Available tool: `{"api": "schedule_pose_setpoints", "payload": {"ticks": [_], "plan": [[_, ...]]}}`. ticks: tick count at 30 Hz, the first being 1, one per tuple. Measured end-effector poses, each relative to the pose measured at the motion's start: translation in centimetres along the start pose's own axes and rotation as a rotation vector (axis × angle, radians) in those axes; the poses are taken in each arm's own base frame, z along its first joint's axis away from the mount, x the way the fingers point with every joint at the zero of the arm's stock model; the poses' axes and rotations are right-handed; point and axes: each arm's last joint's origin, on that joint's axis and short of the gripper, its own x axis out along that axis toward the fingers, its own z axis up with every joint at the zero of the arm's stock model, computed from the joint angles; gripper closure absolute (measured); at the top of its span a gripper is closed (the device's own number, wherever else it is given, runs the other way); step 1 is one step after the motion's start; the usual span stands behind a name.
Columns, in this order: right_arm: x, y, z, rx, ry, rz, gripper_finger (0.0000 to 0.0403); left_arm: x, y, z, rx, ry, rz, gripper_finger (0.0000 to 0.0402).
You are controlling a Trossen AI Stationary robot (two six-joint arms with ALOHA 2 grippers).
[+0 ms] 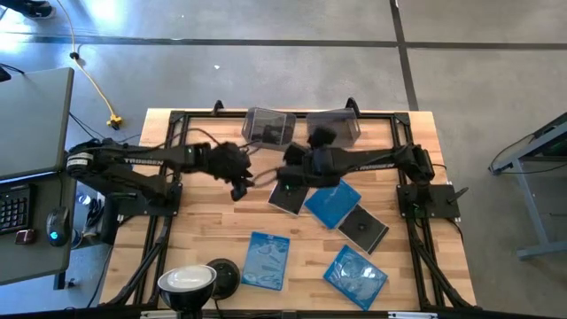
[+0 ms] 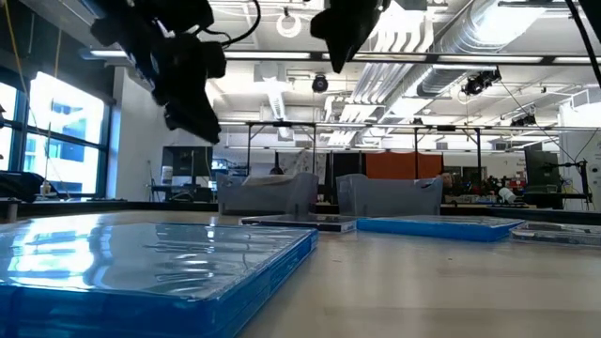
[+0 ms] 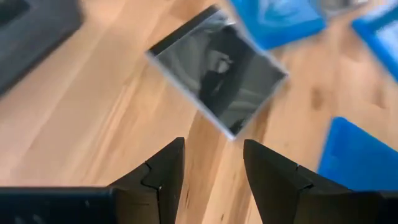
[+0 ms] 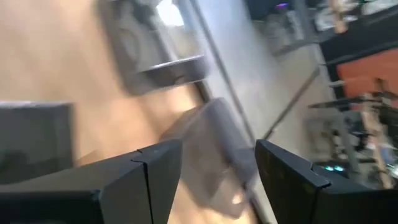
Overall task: Pick & place jewel cases by type
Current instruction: Put the top black cd case into the left black bin
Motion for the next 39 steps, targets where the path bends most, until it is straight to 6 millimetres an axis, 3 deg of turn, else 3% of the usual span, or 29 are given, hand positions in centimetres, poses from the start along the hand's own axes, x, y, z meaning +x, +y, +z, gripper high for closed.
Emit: {"api": "schedule_pose_setpoints", "payload": {"ticks": [4, 7, 15, 26, 32, 39], "plan": [[-0.9, 2.1, -1.2, -0.065, 0.024, 0.099, 0.0204, 0.6, -0.8, -1.6, -0.065, 0.011, 0.077, 0.0239], [-0.4, 4.5, -3.1, -0.131, 0.066, 0.149, 0.0204, 1.2, -0.9, -2.7, -0.107, -0.015, 0.11, 0.0239], [3.5, 10.2, -8.8, -0.254, 0.279, 0.425, 0.0204, 3.6, -0.6, -4.3, -0.178, -0.125, 0.012, 0.0239], [8.1, 11.8, -8.6, -0.199, 0.16, 0.693, 0.0204, 7.4, -0.5, -4.8, -0.216, -0.118, 0.021, 0.0239], [9.0, 12.4, -9.2, -0.298, 0.055, 0.619, 0.0204, 8.6, 0.4, -4.9, -0.253, -0.123, 0.037, 0.0239], [9.4, 13.1, -9.3, -0.34, -0.07, 0.666, 0.0204, 8.8, 2.2, -4.6, -0.331, -0.103, 0.038, 0.0239]]}}
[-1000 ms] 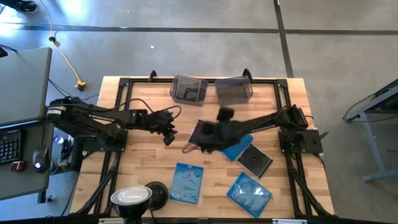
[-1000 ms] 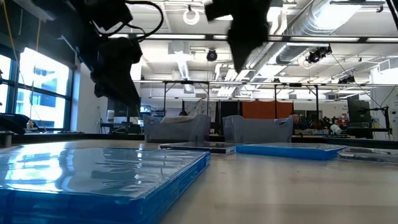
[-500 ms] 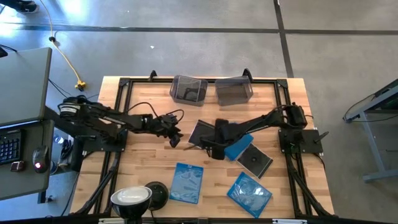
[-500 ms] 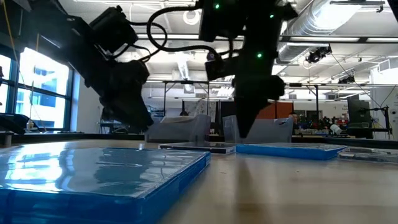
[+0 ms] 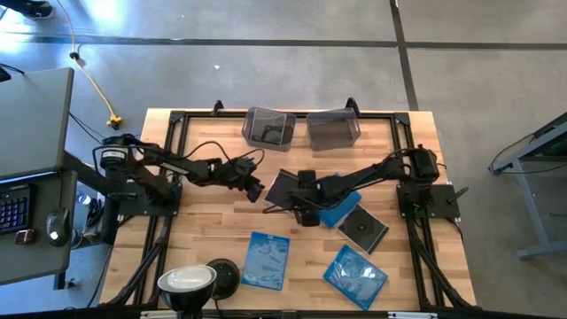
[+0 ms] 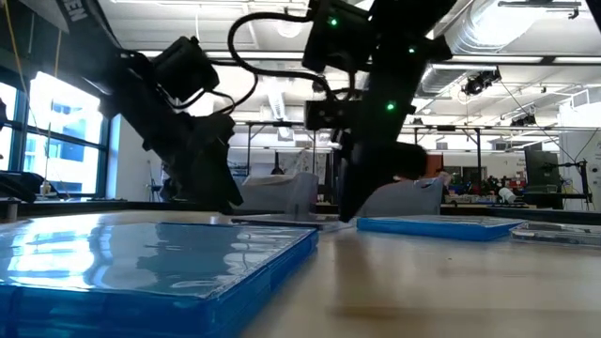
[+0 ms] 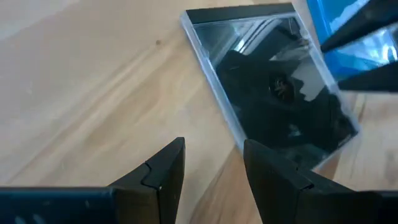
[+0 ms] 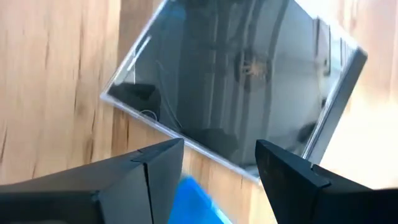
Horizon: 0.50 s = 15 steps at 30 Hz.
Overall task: Pick & place jewel cases by type
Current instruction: Put the top black cd case into the left black bin
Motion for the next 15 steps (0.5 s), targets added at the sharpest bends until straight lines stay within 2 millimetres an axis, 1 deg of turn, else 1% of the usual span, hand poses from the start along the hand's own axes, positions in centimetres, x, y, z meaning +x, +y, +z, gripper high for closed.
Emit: {"api": "schedule_pose_setpoints", "payload": {"ticks": [2, 5, 8, 13, 15], "plan": [[0.1, 0.0, 0.3, -0.044, -0.033, 0.0, 0.0204, 0.0, 0.4, 0.3, -0.032, 0.012, -0.014, 0.0239], [0.3, 0.1, 1.2, -0.107, -0.131, -0.003, 0.0204, 0.0, 1.0, 0.5, -0.059, 0.043, -0.035, 0.0239], [0.0, 0.0, 2.0, -0.142, -0.2, -0.063, 0.0204, 0.0, 1.5, 0.7, -0.077, 0.058, -0.031, 0.0239], [-0.4, 1.0, 1.7, -0.291, -0.14, -0.216, 0.0204, -0.1, 2.4, 0.8, -0.119, 0.079, 0.006, 0.0239], [-0.6, 1.7, 1.6, -0.337, -0.129, -0.215, 0.0204, -0.1, 2.7, 0.9, -0.128, 0.077, 0.013, 0.0239]]}}
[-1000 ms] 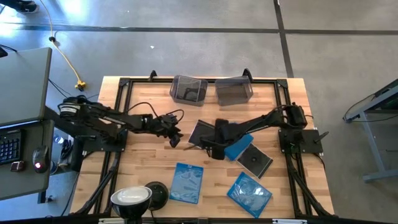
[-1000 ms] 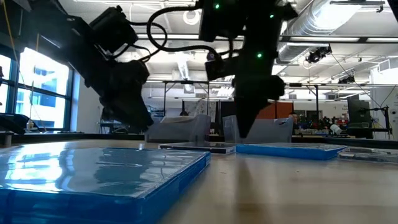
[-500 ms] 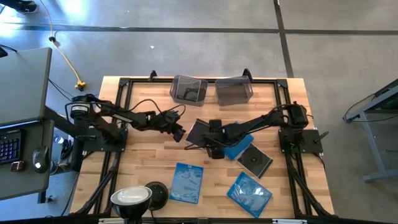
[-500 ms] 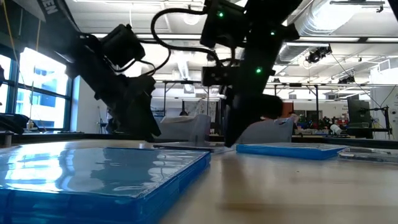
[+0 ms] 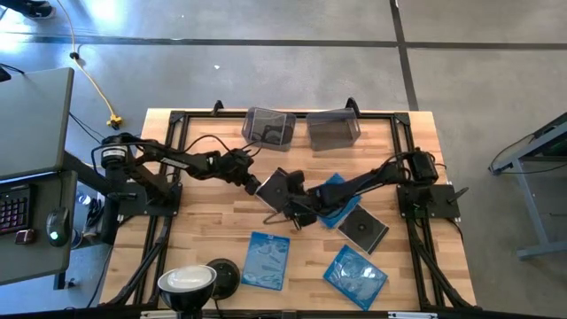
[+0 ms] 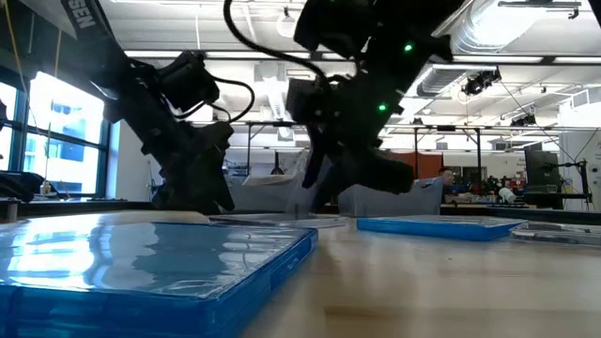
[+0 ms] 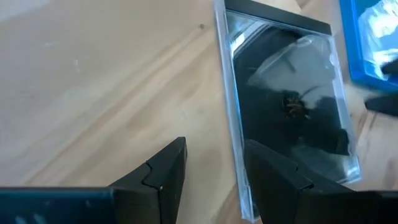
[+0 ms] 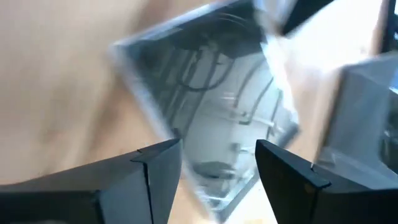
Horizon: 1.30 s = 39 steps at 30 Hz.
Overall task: Pick & place jewel cases by type
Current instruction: Put the top black cd case into the left black bin
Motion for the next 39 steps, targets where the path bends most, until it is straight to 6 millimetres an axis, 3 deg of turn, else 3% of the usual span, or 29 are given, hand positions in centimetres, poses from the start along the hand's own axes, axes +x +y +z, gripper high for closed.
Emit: {"api": "schedule_pose_setpoints", "payload": {"ticks": [6, 11, 16, 29, 39], "plan": [[-0.5, 1.3, 0.3, -0.021, -0.056, 0.168, 0.0204, 0.0, -0.1, 0.2, -0.025, -0.025, -0.008, 0.0239], [-0.4, 0.9, 0.5, -0.006, -0.052, 0.091, 0.0204, 0.8, 0.1, 0.1, -0.026, -0.024, -0.001, 0.0239], [0.0, 0.5, 0.1, 0.003, -0.06, 0.172, 0.0204, 1.5, -0.1, 0.3, -0.017, -0.049, -0.069, 0.0239], [2.1, 1.3, -0.5, -0.126, 0.072, -0.029, 0.0204, 4.4, -0.5, 0.9, 0.006, 0.037, -0.124, 0.0239], [2.5, 0.6, -0.8, -0.115, 0.096, -0.072, 0.0203, 4.4, -1.5, 1.5, 0.043, 0.069, -0.188, 0.0239]]}}
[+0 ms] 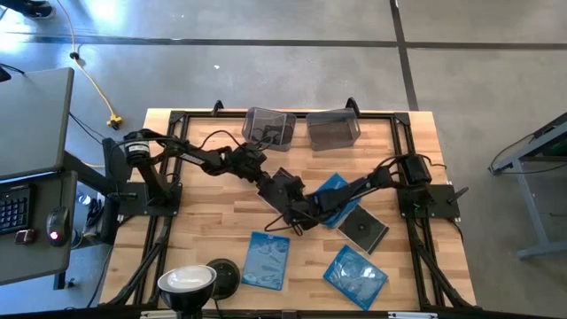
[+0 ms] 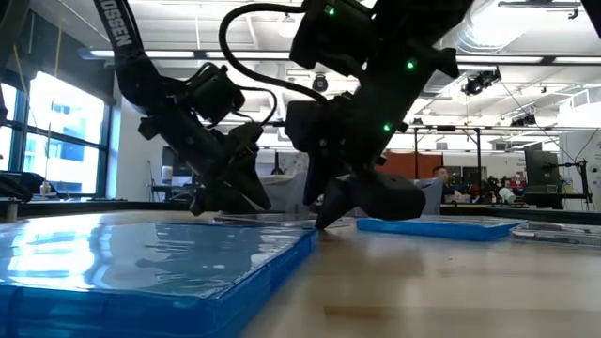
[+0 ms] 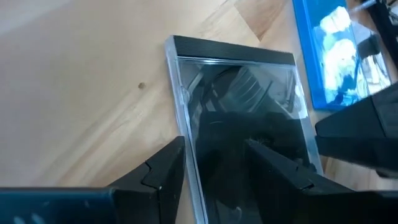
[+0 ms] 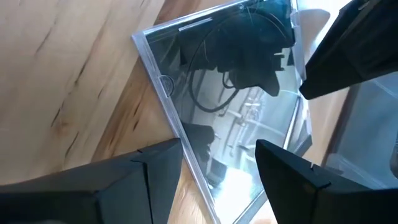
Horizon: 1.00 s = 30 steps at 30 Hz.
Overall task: Pick & place jewel cases by type
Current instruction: Put the top black cd case into the left black bin
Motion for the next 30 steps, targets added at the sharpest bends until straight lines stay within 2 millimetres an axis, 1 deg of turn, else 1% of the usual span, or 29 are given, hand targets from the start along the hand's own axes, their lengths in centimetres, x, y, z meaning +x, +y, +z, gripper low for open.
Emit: {"api": "schedule_pose_setpoints", "payload": {"ticks": [6, 10, 14, 18, 24, 27, 30], "plan": [[-0.3, 0.4, 0.1, -0.066, 0.019, -0.03, 0.0203, -0.9, -0.9, 0.5, 0.055, -0.005, -0.02, 0.0239], [-0.3, 0.3, 0.0, -0.11, 0.045, -0.08, 0.0203, -1.8, -1.4, 0.9, 0.085, -0.04, 0.012, 0.0239], [0.0, -0.2, -0.2, -0.119, 0.073, -0.117, 0.0203, -2.5, -1.7, 1.2, 0.099, -0.07, 0.033, 0.0239], [0.2, -0.7, -0.1, -0.114, 0.072, -0.161, 0.0203, -3.3, -2.3, 1.8, 0.138, -0.139, 0.054, 0.0239], [0.0, -1.6, 1.2, -0.137, -0.013, -0.25, 0.0203, -4.7, -3.2, 2.9, 0.207, -0.249, 0.079, 0.0239], [0.0, -2.4, 1.7, -0.138, -0.045, -0.316, 0.0203, -5.4, -3.2, 3.4, 0.213, -0.285, 0.084, 0.0239], [0.1, -3.1, 1.8, -0.131, -0.065, -0.34, 0.0203, -6.1, -2.9, 3.9, 0.203, -0.301, 0.092, 0.0239]]}}
